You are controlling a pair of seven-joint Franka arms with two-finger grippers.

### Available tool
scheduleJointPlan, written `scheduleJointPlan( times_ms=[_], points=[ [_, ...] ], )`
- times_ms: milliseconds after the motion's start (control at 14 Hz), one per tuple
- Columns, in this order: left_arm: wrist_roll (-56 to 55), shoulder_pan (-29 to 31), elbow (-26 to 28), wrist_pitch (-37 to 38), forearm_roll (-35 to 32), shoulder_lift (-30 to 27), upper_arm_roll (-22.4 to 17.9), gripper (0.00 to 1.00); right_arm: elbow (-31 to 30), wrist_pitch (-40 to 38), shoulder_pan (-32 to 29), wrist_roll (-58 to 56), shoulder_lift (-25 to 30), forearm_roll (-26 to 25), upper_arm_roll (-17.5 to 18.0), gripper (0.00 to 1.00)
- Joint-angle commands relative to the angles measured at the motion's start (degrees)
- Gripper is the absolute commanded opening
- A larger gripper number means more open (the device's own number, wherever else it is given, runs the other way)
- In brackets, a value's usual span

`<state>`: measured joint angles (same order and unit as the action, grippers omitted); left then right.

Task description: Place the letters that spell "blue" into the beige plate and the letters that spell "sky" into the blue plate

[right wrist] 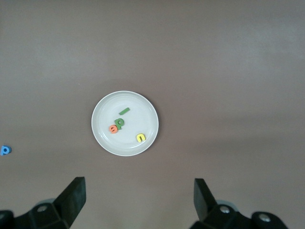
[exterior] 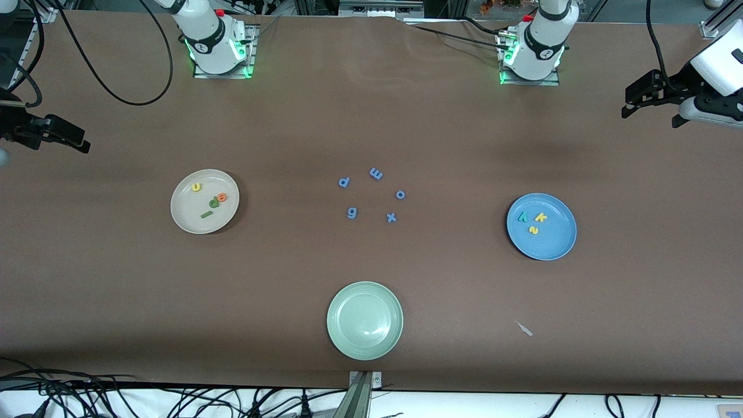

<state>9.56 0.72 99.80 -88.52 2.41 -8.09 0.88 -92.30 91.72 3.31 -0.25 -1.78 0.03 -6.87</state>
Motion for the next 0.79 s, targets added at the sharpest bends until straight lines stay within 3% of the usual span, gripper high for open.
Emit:
scheduleJointPlan(
  times_ms=[0,716],
  points=[
    [-0.4,-0.1,-1.9,1.5,0.4,0.7,-0.1,1.00,-0.1,-0.6,-1.7,-0.6,0.4,0.2,1.3,1.00],
    [-0.4,-0.1,-1.9,1.5,0.4,0.7,0.0,1.00,0.5,-0.6,-1.3,0.1,-0.4,0.4,1.5,1.00]
  ],
)
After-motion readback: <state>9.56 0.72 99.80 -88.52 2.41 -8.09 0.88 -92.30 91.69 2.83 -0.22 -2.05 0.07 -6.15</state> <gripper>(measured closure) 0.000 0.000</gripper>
